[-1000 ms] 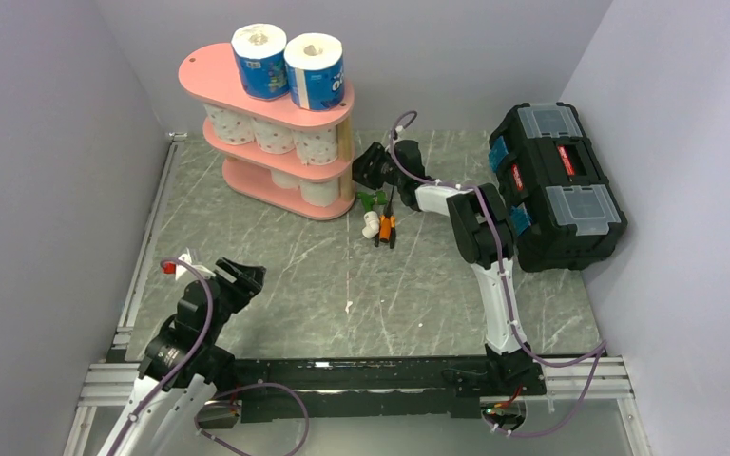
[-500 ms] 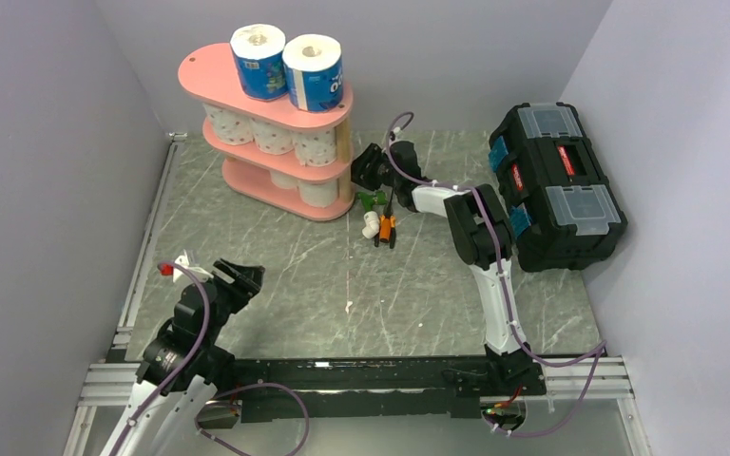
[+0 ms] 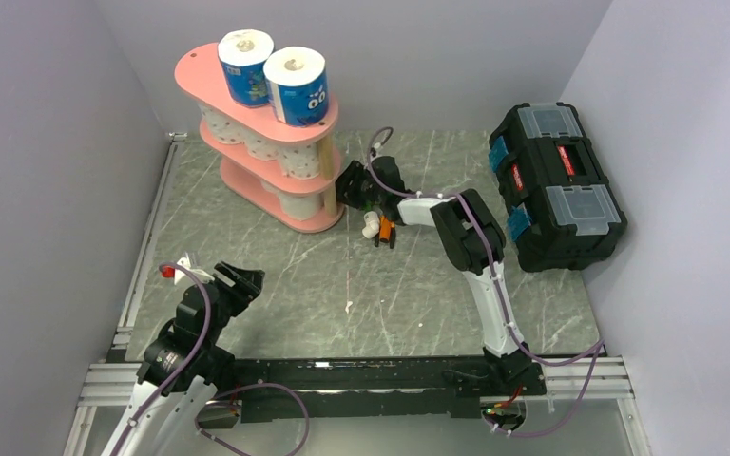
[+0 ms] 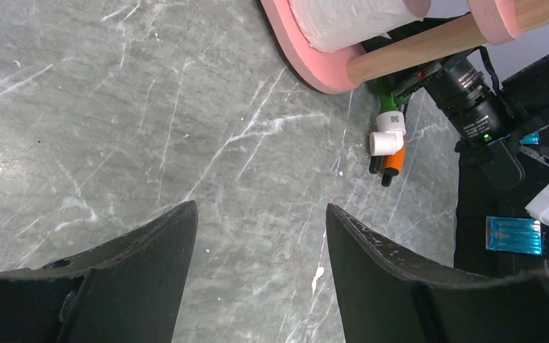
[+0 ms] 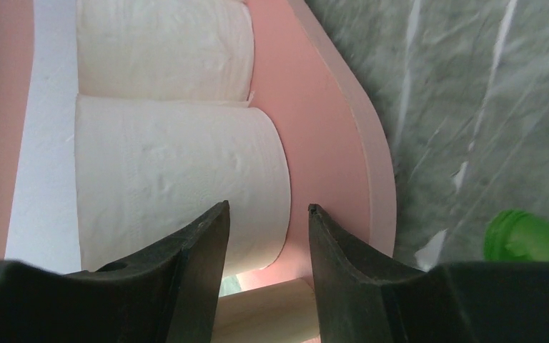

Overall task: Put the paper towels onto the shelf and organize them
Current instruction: Adjust the shelf at the center of the board.

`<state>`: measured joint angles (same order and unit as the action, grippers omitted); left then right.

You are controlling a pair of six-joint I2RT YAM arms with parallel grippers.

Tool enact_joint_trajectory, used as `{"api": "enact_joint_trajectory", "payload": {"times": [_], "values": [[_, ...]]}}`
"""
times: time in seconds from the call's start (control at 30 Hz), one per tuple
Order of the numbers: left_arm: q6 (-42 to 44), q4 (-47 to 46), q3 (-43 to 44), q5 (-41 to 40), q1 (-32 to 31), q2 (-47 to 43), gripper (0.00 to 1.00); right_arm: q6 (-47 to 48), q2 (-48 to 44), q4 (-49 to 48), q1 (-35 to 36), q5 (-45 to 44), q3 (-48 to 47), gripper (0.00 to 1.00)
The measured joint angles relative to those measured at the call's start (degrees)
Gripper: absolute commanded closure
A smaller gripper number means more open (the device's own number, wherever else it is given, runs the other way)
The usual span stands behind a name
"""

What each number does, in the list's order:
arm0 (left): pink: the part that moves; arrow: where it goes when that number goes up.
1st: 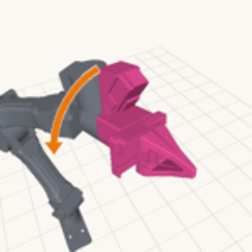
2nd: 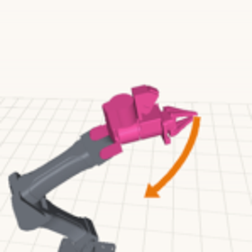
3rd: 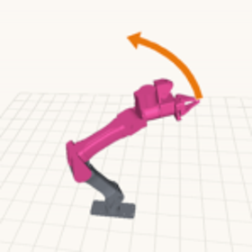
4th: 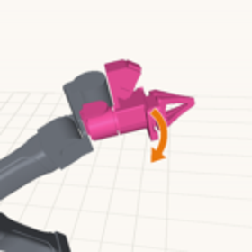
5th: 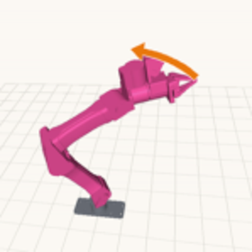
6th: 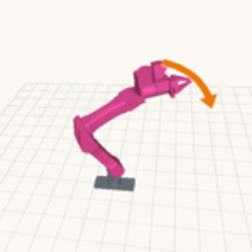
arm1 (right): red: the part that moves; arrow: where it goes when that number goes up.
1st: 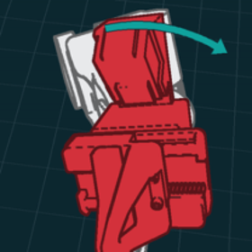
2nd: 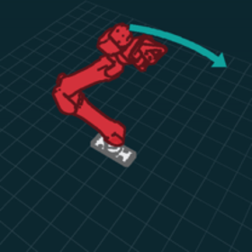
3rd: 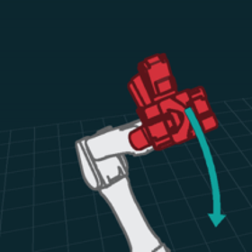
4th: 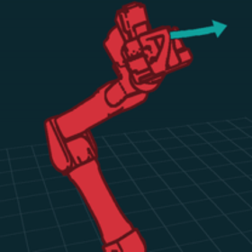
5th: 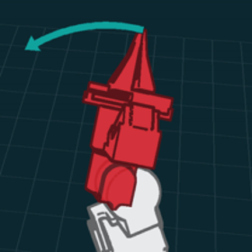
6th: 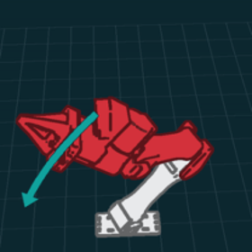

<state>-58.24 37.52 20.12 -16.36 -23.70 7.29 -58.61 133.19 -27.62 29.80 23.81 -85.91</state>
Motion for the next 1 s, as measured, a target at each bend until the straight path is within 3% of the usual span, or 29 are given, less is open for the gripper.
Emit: {"api": "enact_joint_trajectory", "payload": {"times": [0.83,1.0], "values": [[-1.5,0.5,-0.2,0.0,0.0,0.0,0.28,-2.8,-2.7,-4.5,9.3,-4.5,6.5,0.52],[-2.7,1.2,-0.2,-0.9,0.0,0.0,0.33,-2.7,-2.7,-4.6,10.4,-4.5,6.5,0.52]]}}
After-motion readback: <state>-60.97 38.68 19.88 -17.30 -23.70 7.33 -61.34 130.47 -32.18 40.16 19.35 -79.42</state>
